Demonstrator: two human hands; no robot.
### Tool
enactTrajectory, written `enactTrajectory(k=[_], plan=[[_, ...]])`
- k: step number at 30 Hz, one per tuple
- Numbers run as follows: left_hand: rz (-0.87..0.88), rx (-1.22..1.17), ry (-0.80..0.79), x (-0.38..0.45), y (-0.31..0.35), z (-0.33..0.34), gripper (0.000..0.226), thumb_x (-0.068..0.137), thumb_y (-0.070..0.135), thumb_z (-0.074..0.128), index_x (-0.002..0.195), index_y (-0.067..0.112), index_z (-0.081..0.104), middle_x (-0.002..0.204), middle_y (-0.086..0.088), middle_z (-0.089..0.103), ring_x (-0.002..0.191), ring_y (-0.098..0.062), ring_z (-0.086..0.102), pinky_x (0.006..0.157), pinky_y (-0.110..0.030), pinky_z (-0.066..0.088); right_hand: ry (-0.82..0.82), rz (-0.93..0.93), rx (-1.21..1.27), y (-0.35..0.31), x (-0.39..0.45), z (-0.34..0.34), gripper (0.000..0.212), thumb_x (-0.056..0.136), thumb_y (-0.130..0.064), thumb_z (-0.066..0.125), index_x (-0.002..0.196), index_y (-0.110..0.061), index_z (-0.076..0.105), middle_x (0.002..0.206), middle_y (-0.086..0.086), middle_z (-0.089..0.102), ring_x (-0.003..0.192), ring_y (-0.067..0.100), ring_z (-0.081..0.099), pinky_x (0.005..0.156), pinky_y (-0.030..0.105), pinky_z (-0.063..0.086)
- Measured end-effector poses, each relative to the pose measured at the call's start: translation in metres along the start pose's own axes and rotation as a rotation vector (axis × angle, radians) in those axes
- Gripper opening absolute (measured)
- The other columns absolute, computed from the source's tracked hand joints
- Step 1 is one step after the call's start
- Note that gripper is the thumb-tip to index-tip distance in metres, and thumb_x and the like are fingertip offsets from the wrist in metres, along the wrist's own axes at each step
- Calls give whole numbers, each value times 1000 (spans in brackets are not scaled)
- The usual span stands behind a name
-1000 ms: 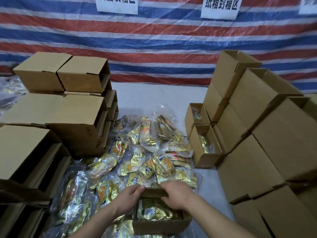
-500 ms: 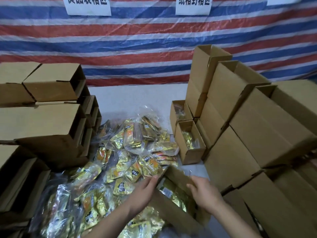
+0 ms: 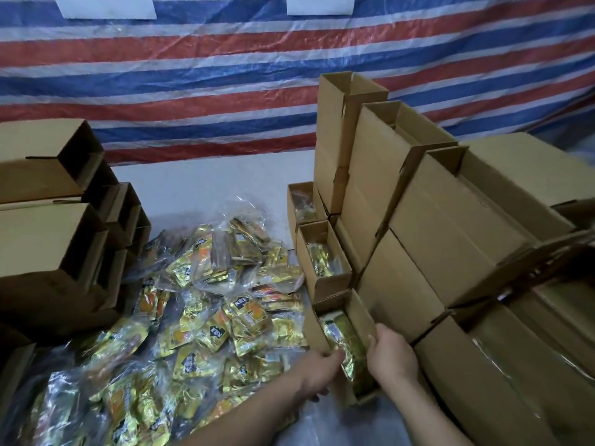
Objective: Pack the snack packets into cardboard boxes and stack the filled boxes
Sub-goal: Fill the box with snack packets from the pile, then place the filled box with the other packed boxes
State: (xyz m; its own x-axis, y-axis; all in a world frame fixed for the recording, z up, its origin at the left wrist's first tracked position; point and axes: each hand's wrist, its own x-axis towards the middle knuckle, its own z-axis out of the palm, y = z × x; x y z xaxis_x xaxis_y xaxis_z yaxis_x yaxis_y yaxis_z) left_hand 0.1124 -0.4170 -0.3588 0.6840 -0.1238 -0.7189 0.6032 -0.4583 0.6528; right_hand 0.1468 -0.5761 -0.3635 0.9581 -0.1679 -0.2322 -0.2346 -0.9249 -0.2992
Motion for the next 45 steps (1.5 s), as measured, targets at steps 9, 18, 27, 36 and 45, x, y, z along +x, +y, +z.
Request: enactTrajectory(k=[9,18,27,36,45], plan=[[20,84,49,48,22,12,42,106,38,24,105,6,51,96,-17,61,85,-29,61,84,-40,56,-94,120,112,-3,29,10,19,97,-12,42,111,-5,53,121,19,65,110,38,62,82,39,48],[5,31,58,80,23,13,44,107,35,22,88,8,51,93,-14,60,84,-26,58,79,-34,52,-136,93,127,-4,47,14,31,92,-5,42,123,-7,49,125,16,63,111,36,62,84,38,48],[3,-8,72,90,25,1,45,106,41,23,112,8,53,88,-6,58,86,-26,58,75,-31,48,-166,46,177,-12,58,18,51,95,-8,42,146,-4,35,139,18,55,120,36,57,92,39,47],[90,-5,109,74,4,-25,62,105,53,27,142,7,46,141,-16,53,127,-30,54,107,-38,43,26,-108,69,-28,43,15,41,93,-18,51,129,1,48,128,15,53,119,31,54,97,36,44],[221,33,376,16,-44,-117,26,105,32,42,87,19,56,82,2,60,71,-12,54,64,-27,44,-14,-386,63,-103,21,24,22,95,-21,51,111,-9,59,110,7,58,106,28,59,83,36,44]])
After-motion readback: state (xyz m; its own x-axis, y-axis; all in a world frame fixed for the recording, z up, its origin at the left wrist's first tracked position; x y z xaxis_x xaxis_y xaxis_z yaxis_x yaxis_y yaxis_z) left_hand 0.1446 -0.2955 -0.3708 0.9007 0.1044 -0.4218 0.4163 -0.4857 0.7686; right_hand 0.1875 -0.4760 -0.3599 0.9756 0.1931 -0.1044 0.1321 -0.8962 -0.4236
